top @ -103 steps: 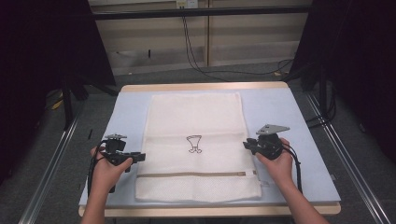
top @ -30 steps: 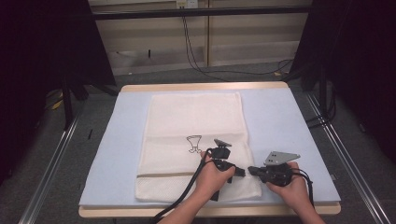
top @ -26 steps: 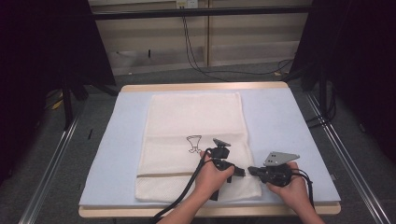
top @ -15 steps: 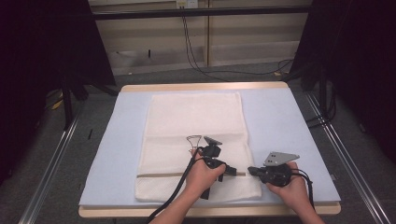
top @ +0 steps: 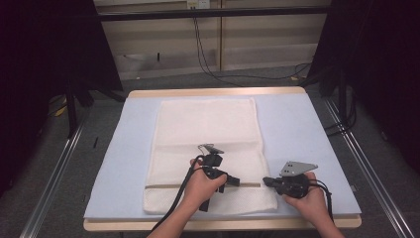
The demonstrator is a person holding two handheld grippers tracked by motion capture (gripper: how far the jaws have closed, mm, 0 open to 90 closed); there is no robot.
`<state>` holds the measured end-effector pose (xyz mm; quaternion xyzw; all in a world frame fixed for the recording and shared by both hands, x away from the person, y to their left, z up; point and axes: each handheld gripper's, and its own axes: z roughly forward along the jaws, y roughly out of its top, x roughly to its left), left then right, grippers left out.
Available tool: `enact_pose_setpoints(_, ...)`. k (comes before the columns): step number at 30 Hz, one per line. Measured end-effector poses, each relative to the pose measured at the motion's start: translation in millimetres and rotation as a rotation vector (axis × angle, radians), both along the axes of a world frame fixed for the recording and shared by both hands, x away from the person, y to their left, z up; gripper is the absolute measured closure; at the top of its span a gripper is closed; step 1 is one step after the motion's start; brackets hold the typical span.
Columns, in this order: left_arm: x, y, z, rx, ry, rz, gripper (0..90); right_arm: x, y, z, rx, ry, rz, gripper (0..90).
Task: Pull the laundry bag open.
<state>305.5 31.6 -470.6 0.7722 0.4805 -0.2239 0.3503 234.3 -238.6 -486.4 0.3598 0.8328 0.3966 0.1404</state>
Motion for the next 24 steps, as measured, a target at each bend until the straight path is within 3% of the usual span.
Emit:
enact_pose_setpoints(8, 3.0, 20.9, 1.0, 0.011, 0.002, 0.013, 87.5, 0.3, -0.5, 0.3, 0.001, 0.009, 0.003, 90.0)
enact_pose_setpoints(13, 4.1, 40.1, 3.7, -0.006, 0.020, 0.030, 87.5, 1.9, -1.0, 0.5, 0.009, 0.017, 0.009, 90.0)
enact_pose_setpoints(24, 3.9, 81.2, 13.5, 0.005, -0.002, 0.056, 87.5, 2.1, -1.5, 0.0, 0.013, 0.019, 0.003, 90.0)
